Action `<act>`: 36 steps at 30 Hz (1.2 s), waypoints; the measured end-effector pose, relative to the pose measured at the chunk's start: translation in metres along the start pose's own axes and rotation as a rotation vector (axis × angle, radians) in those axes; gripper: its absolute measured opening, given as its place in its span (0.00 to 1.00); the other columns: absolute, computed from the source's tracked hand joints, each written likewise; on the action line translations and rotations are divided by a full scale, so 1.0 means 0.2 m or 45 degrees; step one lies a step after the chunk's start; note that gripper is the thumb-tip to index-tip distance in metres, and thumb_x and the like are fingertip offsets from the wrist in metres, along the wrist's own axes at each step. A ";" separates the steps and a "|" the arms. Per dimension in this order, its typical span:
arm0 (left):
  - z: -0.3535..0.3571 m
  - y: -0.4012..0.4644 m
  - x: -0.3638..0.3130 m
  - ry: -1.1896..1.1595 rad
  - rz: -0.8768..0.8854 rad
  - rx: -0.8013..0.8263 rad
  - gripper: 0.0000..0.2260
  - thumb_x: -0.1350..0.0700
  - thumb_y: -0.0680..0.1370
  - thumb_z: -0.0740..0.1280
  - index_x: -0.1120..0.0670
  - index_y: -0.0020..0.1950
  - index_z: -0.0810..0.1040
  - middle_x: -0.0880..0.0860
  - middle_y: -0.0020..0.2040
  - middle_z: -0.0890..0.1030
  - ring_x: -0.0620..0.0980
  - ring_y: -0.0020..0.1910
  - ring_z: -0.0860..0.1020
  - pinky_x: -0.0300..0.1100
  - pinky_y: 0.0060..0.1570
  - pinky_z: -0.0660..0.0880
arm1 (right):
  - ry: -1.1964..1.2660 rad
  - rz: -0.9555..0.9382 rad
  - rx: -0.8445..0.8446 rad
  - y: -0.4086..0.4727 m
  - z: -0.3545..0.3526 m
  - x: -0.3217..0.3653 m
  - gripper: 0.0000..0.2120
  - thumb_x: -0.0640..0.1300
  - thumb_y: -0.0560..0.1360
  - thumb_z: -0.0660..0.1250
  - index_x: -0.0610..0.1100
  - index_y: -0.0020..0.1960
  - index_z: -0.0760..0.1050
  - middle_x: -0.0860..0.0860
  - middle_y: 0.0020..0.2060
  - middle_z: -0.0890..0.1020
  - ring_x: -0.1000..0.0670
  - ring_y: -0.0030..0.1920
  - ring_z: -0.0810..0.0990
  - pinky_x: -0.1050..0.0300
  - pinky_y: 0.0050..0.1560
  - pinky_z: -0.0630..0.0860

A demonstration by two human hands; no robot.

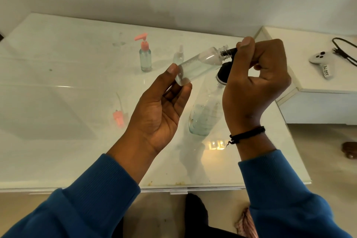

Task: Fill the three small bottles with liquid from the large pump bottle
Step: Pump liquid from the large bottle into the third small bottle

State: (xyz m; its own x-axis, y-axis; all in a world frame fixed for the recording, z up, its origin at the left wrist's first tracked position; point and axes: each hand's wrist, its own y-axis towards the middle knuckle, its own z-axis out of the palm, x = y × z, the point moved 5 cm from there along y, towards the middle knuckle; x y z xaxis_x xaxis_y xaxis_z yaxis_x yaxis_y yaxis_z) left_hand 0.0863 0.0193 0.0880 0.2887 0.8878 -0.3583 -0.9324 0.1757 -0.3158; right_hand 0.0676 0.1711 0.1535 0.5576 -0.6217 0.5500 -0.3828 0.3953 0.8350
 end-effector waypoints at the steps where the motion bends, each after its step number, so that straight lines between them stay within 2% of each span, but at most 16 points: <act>1: 0.00 0.00 0.00 -0.004 -0.002 0.002 0.15 0.57 0.72 0.72 0.59 0.57 0.82 0.58 0.53 0.84 0.49 0.44 0.85 0.38 0.39 0.82 | -0.002 -0.002 0.002 0.00 0.00 0.00 0.15 0.36 0.80 0.66 0.37 0.34 0.73 0.47 0.31 0.73 0.47 0.33 0.70 0.61 0.37 0.66; 3: 0.00 0.00 0.00 -0.005 -0.004 0.008 0.14 0.57 0.72 0.72 0.59 0.56 0.82 0.59 0.54 0.84 0.50 0.44 0.85 0.39 0.39 0.82 | -0.010 -0.011 0.001 0.01 0.00 0.00 0.15 0.36 0.80 0.66 0.38 0.34 0.73 0.46 0.31 0.73 0.45 0.33 0.71 0.58 0.36 0.67; 7: 0.00 0.01 0.01 0.002 -0.003 0.004 0.14 0.57 0.71 0.73 0.59 0.55 0.82 0.59 0.55 0.84 0.50 0.45 0.84 0.39 0.40 0.82 | -0.009 -0.004 -0.011 0.02 0.00 0.01 0.15 0.36 0.79 0.66 0.38 0.33 0.73 0.45 0.30 0.73 0.46 0.33 0.70 0.64 0.37 0.64; 10: -0.01 0.01 0.01 -0.010 -0.005 0.002 0.16 0.57 0.70 0.73 0.59 0.56 0.82 0.59 0.55 0.83 0.49 0.45 0.84 0.39 0.40 0.82 | 0.008 0.007 -0.001 0.00 0.00 0.00 0.15 0.36 0.80 0.66 0.38 0.34 0.72 0.46 0.31 0.73 0.48 0.33 0.69 0.63 0.37 0.65; 13: 0.00 0.01 0.00 0.001 0.003 0.016 0.13 0.58 0.70 0.73 0.59 0.53 0.83 0.58 0.54 0.84 0.49 0.45 0.84 0.39 0.42 0.83 | 0.008 -0.001 0.008 0.01 0.00 0.01 0.16 0.36 0.80 0.66 0.38 0.34 0.72 0.46 0.31 0.73 0.46 0.33 0.70 0.62 0.37 0.65; 16: 0.00 0.01 0.00 0.023 0.019 0.011 0.12 0.58 0.69 0.74 0.59 0.52 0.84 0.58 0.54 0.83 0.49 0.46 0.83 0.39 0.44 0.83 | -0.011 -0.006 0.000 0.04 0.00 0.01 0.16 0.36 0.79 0.66 0.37 0.33 0.72 0.48 0.31 0.72 0.46 0.32 0.70 0.65 0.37 0.64; 22: 0.00 0.00 0.00 -0.001 0.001 0.006 0.11 0.58 0.70 0.73 0.59 0.51 0.84 0.57 0.51 0.84 0.49 0.43 0.84 0.38 0.40 0.82 | 0.028 -0.001 0.001 0.00 0.00 0.00 0.16 0.34 0.80 0.66 0.37 0.34 0.72 0.47 0.31 0.71 0.50 0.33 0.68 0.64 0.37 0.65; 25: 0.01 0.01 0.00 0.013 0.009 0.007 0.12 0.58 0.70 0.74 0.59 0.51 0.83 0.57 0.54 0.83 0.49 0.45 0.84 0.39 0.42 0.83 | 0.016 -0.018 -0.012 0.03 0.00 0.01 0.16 0.35 0.79 0.66 0.38 0.33 0.72 0.45 0.30 0.73 0.46 0.32 0.69 0.63 0.37 0.64; 28: 0.00 0.01 0.01 0.009 0.013 0.000 0.14 0.57 0.69 0.74 0.59 0.53 0.83 0.58 0.55 0.83 0.49 0.46 0.83 0.39 0.43 0.83 | 0.022 -0.009 -0.024 0.01 0.00 0.02 0.15 0.35 0.79 0.66 0.37 0.34 0.73 0.48 0.31 0.71 0.50 0.33 0.68 0.66 0.38 0.64; 33: 0.00 0.01 0.00 -0.003 0.001 0.006 0.14 0.57 0.71 0.73 0.59 0.55 0.83 0.58 0.55 0.83 0.49 0.45 0.84 0.38 0.41 0.82 | 0.017 -0.026 -0.014 -0.01 0.00 0.01 0.15 0.35 0.80 0.66 0.38 0.34 0.73 0.47 0.31 0.72 0.46 0.33 0.69 0.56 0.37 0.66; 36: 0.00 0.01 0.01 0.012 0.016 0.004 0.15 0.57 0.70 0.73 0.59 0.55 0.83 0.57 0.56 0.82 0.49 0.46 0.83 0.39 0.43 0.83 | -0.022 -0.035 -0.027 0.03 0.00 0.02 0.15 0.37 0.80 0.66 0.40 0.35 0.73 0.49 0.32 0.72 0.43 0.33 0.71 0.58 0.36 0.66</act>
State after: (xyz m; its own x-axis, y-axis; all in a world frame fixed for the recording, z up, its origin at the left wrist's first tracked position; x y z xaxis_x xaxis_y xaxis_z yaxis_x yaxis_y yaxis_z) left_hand 0.0845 0.0211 0.0872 0.2789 0.8861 -0.3702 -0.9367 0.1660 -0.3084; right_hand 0.0676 0.1709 0.1606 0.5547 -0.6442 0.5267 -0.3518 0.3921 0.8500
